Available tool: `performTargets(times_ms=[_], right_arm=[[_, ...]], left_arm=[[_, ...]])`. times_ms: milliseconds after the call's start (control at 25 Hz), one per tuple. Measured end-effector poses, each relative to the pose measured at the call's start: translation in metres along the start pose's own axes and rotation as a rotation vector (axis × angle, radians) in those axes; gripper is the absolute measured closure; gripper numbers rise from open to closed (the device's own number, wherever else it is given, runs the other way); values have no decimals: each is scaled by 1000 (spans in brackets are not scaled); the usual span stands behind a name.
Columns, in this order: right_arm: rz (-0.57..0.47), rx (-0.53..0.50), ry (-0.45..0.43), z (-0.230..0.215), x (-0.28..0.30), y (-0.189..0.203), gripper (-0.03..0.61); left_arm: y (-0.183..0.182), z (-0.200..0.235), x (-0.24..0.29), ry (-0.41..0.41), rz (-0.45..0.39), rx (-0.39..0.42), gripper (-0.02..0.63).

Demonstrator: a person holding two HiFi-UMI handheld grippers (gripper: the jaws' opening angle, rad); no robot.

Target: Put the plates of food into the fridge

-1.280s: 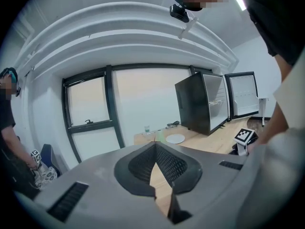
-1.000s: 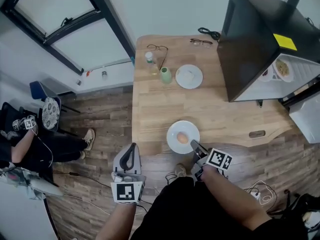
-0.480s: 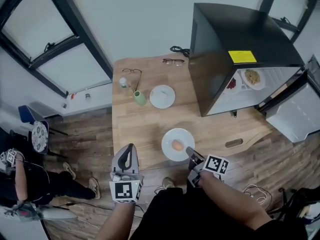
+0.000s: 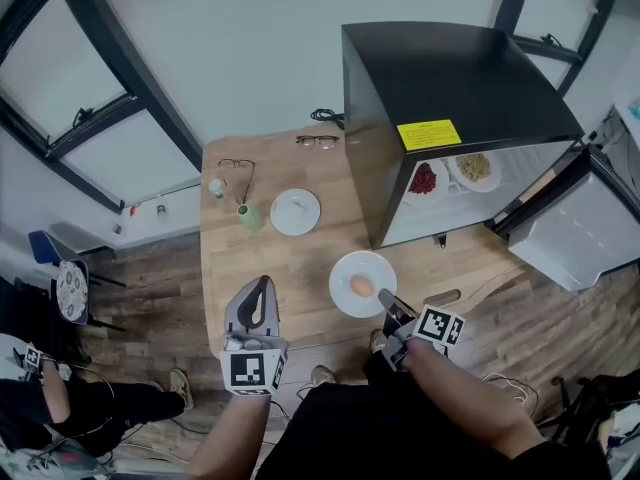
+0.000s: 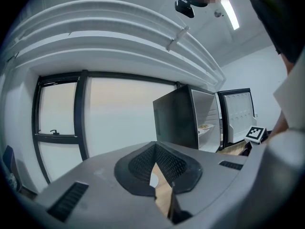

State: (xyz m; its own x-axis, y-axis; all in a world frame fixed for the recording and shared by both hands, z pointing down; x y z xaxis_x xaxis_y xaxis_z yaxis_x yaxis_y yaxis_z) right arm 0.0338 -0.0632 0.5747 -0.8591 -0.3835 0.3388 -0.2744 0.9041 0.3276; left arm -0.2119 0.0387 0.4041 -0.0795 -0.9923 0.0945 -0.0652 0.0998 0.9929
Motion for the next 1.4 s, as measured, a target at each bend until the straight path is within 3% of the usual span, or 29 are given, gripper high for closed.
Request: performTargets(times_ms=[680,1400], right_arm=[[-2,34,-1,-59,-59,-100,543],[-20,77,-12,-96,-29,-162,543]], left_arm=[[-17,-76,101,11,-12,3,611],[-14,-96,128,-28,30,52,611]])
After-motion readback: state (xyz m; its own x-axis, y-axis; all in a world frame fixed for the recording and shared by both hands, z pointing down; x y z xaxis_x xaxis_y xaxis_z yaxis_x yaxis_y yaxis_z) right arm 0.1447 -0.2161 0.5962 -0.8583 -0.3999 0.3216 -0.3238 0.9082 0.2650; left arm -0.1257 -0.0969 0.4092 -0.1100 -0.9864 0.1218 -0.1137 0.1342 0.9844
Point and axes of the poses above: the fingertips, and each gripper's own axes: x forward along the fingers, z to its left, y out of its underside, the point moved 4 cm from there along -x, backward along the fingers, and after that the axes turned 2 degrees about -x, right-handed, at the moved point
